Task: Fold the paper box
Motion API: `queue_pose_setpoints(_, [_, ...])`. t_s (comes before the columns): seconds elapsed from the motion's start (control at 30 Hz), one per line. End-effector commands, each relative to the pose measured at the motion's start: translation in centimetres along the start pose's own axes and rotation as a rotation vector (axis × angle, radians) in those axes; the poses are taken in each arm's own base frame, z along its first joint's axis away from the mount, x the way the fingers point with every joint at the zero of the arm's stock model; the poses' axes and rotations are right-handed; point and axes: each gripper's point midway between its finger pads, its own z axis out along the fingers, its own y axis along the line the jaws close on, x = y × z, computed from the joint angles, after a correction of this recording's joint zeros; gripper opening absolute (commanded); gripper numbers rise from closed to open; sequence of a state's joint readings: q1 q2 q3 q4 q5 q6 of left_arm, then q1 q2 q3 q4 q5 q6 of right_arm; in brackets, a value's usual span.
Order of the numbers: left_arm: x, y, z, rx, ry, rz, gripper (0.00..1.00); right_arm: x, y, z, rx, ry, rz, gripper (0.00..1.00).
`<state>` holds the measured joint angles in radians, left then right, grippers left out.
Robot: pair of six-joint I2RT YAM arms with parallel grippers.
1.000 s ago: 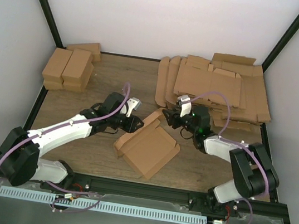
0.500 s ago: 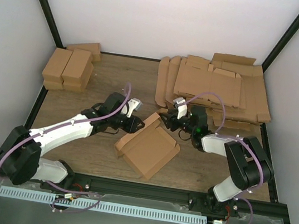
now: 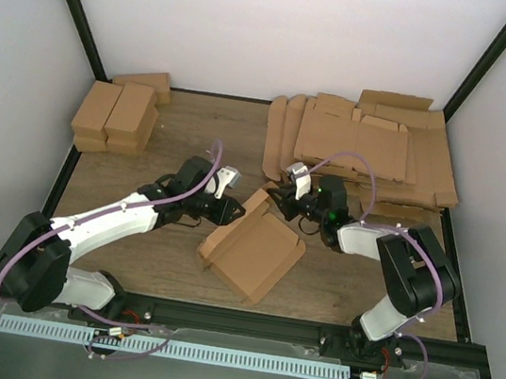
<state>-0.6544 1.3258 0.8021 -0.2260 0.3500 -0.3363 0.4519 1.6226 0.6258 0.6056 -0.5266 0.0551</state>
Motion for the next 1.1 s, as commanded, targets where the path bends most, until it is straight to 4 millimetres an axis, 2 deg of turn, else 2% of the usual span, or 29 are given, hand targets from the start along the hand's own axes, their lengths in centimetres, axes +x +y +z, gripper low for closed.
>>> queue_pose_setpoints(0.0, [0.4, 0.9, 0.2, -0.037, 0.011, -0.014, 0.33, -1.4, 1.6, 0.0, -0.034, -0.019, -0.032, 0.18])
queue_pose_setpoints(0.13, [0.6, 1.1, 0.3, -0.048, 0.012, -0.021, 0.33, -1.5, 2.6, -0.4, -0.036, -0.018, -0.027, 0.13])
queue_pose_setpoints(0.23, [0.7, 1.2, 0.4, -0.05, 0.014, -0.024, 0.33, -2.0, 3.0, -0.7, -0.023, -0.022, -0.025, 0.06])
queue_pose_setpoints(0.37, [0.8, 1.3, 0.3, -0.056, 0.013, -0.027, 0.33, -2.4, 3.4, -1.1, -0.02, -0.021, -0.011, 0.03])
queue_pose_setpoints(0.7, [0.8, 1.4, 0.3, -0.059, 0.006, -0.037, 0.33, -3.5, 4.9, -1.6, -0.047, 0.0, 0.063, 0.05])
queue_pose_setpoints(1.07, [0.6, 1.4, 0.3, -0.033, -0.017, -0.08, 0.33, -5.0, 4.4, -0.7, 0.006, 0.013, 0.217, 0.05])
